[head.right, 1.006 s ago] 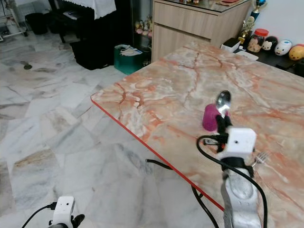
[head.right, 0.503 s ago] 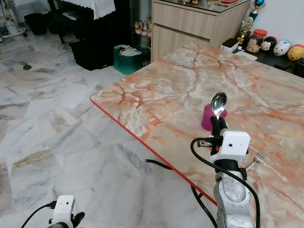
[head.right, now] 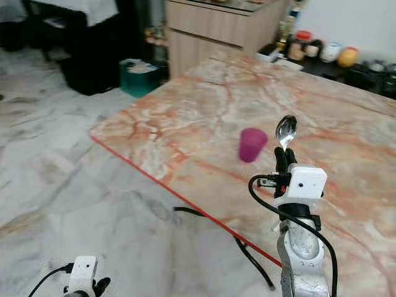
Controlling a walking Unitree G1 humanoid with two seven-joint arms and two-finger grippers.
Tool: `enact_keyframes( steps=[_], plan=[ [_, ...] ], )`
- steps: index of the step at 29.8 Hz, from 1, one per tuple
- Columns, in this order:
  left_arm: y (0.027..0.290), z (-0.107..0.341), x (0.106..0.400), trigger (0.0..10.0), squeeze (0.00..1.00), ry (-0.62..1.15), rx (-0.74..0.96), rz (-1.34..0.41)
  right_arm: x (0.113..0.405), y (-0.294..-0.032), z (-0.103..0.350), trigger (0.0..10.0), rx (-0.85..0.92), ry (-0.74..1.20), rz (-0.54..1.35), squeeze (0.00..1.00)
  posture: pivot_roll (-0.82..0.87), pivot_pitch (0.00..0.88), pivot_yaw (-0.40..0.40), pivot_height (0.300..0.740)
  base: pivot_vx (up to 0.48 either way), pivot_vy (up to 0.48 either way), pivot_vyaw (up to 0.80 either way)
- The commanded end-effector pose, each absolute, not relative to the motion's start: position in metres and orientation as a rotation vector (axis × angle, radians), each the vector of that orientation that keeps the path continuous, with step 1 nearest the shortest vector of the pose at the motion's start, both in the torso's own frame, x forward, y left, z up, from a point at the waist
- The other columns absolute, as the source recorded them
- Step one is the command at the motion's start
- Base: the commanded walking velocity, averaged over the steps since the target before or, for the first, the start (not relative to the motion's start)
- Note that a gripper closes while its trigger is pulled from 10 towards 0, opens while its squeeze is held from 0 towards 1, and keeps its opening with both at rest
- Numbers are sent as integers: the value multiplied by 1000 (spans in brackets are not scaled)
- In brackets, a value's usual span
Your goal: Setting the table
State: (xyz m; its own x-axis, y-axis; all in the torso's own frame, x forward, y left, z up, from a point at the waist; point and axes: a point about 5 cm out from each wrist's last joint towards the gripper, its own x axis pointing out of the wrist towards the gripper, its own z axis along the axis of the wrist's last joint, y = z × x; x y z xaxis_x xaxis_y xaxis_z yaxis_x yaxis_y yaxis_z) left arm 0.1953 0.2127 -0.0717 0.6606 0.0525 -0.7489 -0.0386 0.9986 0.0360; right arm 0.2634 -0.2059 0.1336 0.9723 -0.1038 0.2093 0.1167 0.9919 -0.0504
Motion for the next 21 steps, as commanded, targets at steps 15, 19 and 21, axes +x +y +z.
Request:
enact_keyframes(
  steps=[15,19,21],
  plan=[
    [213,-72,195,10000,0,842,17,57,272,-206,139,10000,-73,-223,-112,0,31,0,-44,727,0,0,-775],
    [213,-71,195,10000,0,839,29,49,273,-206,141,10000,-70,-240,-106,0,30,0,-43,727,0,0,-387],
    [213,-71,196,10000,0,835,33,49,273,-206,142,10000,-72,-242,-105,0,31,0,-43,727,0,0,0]
  ],
)
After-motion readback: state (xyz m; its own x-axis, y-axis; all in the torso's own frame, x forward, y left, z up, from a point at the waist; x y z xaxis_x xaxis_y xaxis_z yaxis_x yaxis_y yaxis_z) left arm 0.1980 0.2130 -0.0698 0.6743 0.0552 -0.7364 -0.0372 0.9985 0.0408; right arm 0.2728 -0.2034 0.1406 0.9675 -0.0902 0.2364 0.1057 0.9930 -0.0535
